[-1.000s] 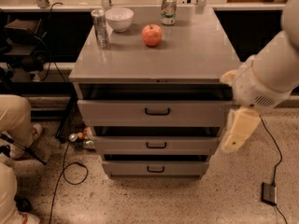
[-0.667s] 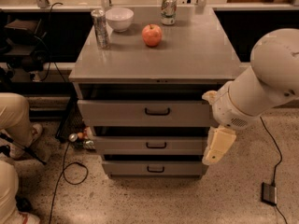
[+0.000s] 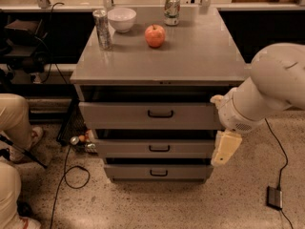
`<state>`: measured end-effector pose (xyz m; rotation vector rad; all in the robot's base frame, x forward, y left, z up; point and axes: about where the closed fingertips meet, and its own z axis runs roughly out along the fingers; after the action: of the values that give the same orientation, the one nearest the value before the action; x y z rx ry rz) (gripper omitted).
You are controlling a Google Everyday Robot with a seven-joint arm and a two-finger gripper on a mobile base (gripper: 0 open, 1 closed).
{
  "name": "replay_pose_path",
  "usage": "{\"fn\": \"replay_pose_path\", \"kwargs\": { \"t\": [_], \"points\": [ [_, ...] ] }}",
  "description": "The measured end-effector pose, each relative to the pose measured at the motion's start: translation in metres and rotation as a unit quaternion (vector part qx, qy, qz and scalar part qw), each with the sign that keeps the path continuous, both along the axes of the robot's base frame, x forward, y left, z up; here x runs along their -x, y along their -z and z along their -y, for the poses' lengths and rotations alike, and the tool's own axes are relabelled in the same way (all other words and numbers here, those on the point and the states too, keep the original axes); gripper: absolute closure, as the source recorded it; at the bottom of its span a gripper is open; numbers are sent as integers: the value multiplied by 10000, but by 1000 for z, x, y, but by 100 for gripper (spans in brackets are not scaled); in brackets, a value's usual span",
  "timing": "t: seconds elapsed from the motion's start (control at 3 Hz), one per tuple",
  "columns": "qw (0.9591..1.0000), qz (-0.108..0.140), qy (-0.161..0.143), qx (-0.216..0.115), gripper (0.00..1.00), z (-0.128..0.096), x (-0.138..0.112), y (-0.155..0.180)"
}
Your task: Open top drawer
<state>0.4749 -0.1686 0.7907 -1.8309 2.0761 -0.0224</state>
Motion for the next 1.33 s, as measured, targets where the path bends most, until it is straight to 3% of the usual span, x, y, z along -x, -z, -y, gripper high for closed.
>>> {"fn": "replay_pose_path", "kwargs": {
  "t": [0.67, 1.0, 1.33],
  "points": [
    [9975, 428, 72, 566, 0, 59, -83, 85],
    [9962, 637, 25, 601, 0, 65, -121, 119],
    [9946, 882, -79, 548, 0, 56, -144, 127]
  ]
}}
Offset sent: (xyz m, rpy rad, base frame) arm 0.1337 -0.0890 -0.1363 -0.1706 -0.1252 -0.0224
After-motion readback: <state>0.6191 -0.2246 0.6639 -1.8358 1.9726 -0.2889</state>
